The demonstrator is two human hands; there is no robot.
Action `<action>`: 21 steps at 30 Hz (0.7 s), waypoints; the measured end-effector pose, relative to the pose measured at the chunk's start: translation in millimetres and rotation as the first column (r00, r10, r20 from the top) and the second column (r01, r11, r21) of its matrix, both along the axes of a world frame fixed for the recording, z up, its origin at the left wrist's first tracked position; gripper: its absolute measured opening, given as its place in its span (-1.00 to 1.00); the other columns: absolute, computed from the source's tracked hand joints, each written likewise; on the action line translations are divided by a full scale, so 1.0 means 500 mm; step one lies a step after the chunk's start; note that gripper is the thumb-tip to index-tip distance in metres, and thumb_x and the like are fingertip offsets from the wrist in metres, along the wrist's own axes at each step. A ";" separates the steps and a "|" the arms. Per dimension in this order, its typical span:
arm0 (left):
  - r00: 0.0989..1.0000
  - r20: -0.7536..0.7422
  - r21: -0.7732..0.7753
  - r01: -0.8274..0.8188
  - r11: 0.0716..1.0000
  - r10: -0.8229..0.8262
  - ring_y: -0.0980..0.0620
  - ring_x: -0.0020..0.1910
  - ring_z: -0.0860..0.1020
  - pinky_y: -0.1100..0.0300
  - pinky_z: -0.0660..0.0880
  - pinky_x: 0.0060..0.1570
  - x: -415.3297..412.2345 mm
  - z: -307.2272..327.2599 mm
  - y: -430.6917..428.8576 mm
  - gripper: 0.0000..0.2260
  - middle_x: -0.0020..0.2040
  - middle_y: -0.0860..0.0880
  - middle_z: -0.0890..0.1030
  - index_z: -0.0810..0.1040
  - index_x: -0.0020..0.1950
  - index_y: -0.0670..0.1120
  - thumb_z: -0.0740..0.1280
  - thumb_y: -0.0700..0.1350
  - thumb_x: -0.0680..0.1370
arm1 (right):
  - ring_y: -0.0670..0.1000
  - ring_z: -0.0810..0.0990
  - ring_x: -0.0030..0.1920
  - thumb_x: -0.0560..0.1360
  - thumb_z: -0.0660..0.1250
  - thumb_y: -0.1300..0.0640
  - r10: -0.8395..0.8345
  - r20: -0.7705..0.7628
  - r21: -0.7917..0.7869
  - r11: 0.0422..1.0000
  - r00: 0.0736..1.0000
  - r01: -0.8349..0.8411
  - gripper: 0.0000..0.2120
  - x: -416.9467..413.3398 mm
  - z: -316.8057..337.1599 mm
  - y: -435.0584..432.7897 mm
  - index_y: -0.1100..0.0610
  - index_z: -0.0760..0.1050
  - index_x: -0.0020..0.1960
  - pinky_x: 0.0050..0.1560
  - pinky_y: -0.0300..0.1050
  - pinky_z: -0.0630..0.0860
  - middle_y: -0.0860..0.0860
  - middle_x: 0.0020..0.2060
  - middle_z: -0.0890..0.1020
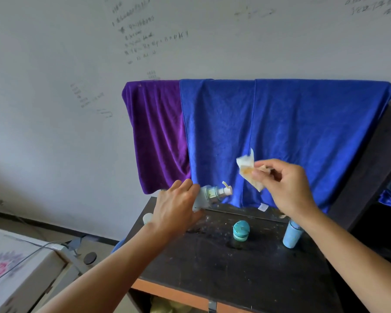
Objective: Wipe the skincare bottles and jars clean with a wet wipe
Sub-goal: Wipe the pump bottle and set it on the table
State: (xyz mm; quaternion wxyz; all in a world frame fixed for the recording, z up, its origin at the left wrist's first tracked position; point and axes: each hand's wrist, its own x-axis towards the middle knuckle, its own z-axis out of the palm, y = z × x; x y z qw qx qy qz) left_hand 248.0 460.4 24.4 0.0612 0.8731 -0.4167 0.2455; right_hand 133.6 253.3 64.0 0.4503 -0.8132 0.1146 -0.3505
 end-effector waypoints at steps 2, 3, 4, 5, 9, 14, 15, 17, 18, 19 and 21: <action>1.000 0.021 -0.002 0.018 1.000 -0.018 -0.01 -0.34 0.49 0.20 0.15 -0.53 -0.008 0.001 -0.010 -0.63 -0.29 0.06 0.48 0.51 -0.20 -0.04 0.52 0.13 0.18 | -0.15 0.49 -0.34 0.37 0.51 0.15 0.111 0.032 -0.148 0.983 0.993 -0.106 -0.84 0.000 0.018 0.045 0.07 0.63 -0.05 -0.27 -0.35 0.42 -0.15 -0.32 0.61; 0.999 0.027 -0.002 0.028 1.000 -0.028 -0.02 -0.32 0.50 0.20 0.15 -0.52 -0.012 0.001 -0.014 -0.63 -0.28 0.05 0.49 0.52 -0.19 -0.05 0.52 0.13 0.19 | -0.18 0.54 -0.26 0.38 0.49 0.19 0.179 -0.008 -0.284 0.943 0.984 -0.174 -0.82 0.002 0.014 0.062 0.07 0.63 -0.02 -0.18 -0.35 0.45 -0.17 -0.24 0.62; 0.999 0.030 0.007 0.033 0.999 -0.034 -0.02 -0.33 0.51 0.22 0.15 -0.52 -0.015 0.002 -0.017 -0.64 -0.28 0.05 0.50 0.54 -0.19 -0.05 0.52 0.12 0.18 | -0.17 0.56 -0.19 0.40 0.46 0.23 0.217 -0.074 -0.412 0.882 0.973 -0.228 -0.83 0.004 0.005 0.077 0.08 0.62 -0.02 -0.11 -0.29 0.49 -0.15 -0.17 0.63; 0.999 0.038 0.018 0.037 0.999 -0.037 -0.03 -0.34 0.51 0.23 0.15 -0.53 -0.017 0.003 -0.018 -0.64 -0.29 0.04 0.50 0.54 -0.21 -0.05 0.53 0.11 0.16 | -0.11 0.58 -0.18 0.41 0.42 0.24 0.207 -0.144 -0.493 0.833 0.968 -0.251 -0.85 0.009 -0.008 0.079 0.07 0.62 -0.05 -0.11 -0.16 0.53 -0.10 -0.17 0.64; 0.999 -0.023 0.044 0.049 0.998 -0.048 -0.05 -0.26 0.52 0.14 0.39 -0.51 -0.025 -0.012 -0.010 -0.67 -0.24 0.04 0.50 0.55 -0.14 -0.04 0.48 0.11 0.23 | -0.03 0.54 -0.33 0.40 0.45 0.05 0.050 -0.335 -0.446 0.871 0.941 -0.206 -0.88 0.024 -0.013 0.038 0.10 0.60 -0.20 -0.23 -0.05 0.48 -0.01 -0.37 0.63; 0.958 -0.279 0.031 -0.058 0.998 0.064 0.00 -0.06 0.50 0.08 0.38 -0.21 -0.055 -0.003 -0.018 -0.65 -0.07 0.07 0.51 0.49 0.02 0.03 0.34 0.21 0.35 | -0.02 0.51 -0.40 0.38 0.48 0.22 0.226 -0.177 0.328 0.931 0.958 -0.159 -0.87 0.039 -0.018 0.035 0.29 0.59 -0.22 -0.27 -0.14 0.52 0.12 -0.44 0.55; 0.949 -0.308 0.018 -0.066 0.998 0.068 -0.02 -0.10 0.51 0.08 0.36 -0.22 -0.057 0.000 -0.021 -0.65 -0.09 0.07 0.51 0.49 -0.01 0.03 0.34 0.22 0.34 | -0.01 0.53 -0.37 0.38 0.47 0.23 0.144 -0.102 0.343 0.934 0.984 -0.101 -0.89 0.041 -0.021 0.032 0.26 0.59 -0.25 -0.24 -0.10 0.53 0.15 -0.41 0.59; 0.934 -0.350 0.003 -0.073 0.997 0.070 -0.04 -0.15 0.52 0.09 0.35 -0.25 -0.057 0.002 -0.024 -0.64 -0.13 0.05 0.52 0.50 -0.05 0.01 0.36 0.23 0.32 | -0.01 0.58 -0.30 0.40 0.46 0.21 -0.024 0.022 0.226 0.974 0.999 0.018 -0.90 0.037 -0.022 0.030 0.16 0.59 -0.28 -0.18 -0.08 0.52 0.08 -0.34 0.66; 0.927 -0.367 -0.002 -0.079 0.997 0.073 -0.05 -0.16 0.52 0.09 0.35 -0.25 -0.056 0.001 -0.024 -0.64 -0.14 0.05 0.53 0.50 -0.06 0.00 0.37 0.22 0.32 | -0.02 0.58 -0.27 0.42 0.45 0.18 -0.075 0.060 0.117 0.991 0.995 0.068 -0.93 0.032 -0.022 0.032 0.11 0.60 -0.23 -0.17 -0.13 0.50 -0.01 -0.31 0.66; 0.924 -0.375 -0.007 -0.086 0.996 0.078 -0.05 -0.17 0.52 0.09 0.36 -0.25 -0.054 0.000 -0.025 -0.64 -0.14 0.04 0.53 0.50 -0.07 -0.01 0.37 0.22 0.31 | -0.07 0.57 -0.25 0.42 0.45 0.17 -0.092 0.095 -0.010 0.996 0.991 0.093 -0.98 0.024 -0.020 0.042 0.08 0.62 -0.18 -0.18 -0.23 0.48 -0.10 -0.29 0.63; 0.923 -0.377 -0.015 -0.092 0.996 0.079 -0.05 -0.18 0.52 0.07 0.40 -0.23 -0.050 -0.002 -0.026 -0.62 -0.15 0.04 0.54 0.50 -0.10 -0.02 0.38 0.24 0.30 | -0.16 0.51 -0.29 0.42 0.44 0.15 -0.071 0.150 -0.176 0.980 0.986 0.097 -0.95 0.011 -0.024 0.069 0.06 0.63 -0.12 -0.24 -0.43 0.36 -0.18 -0.30 0.55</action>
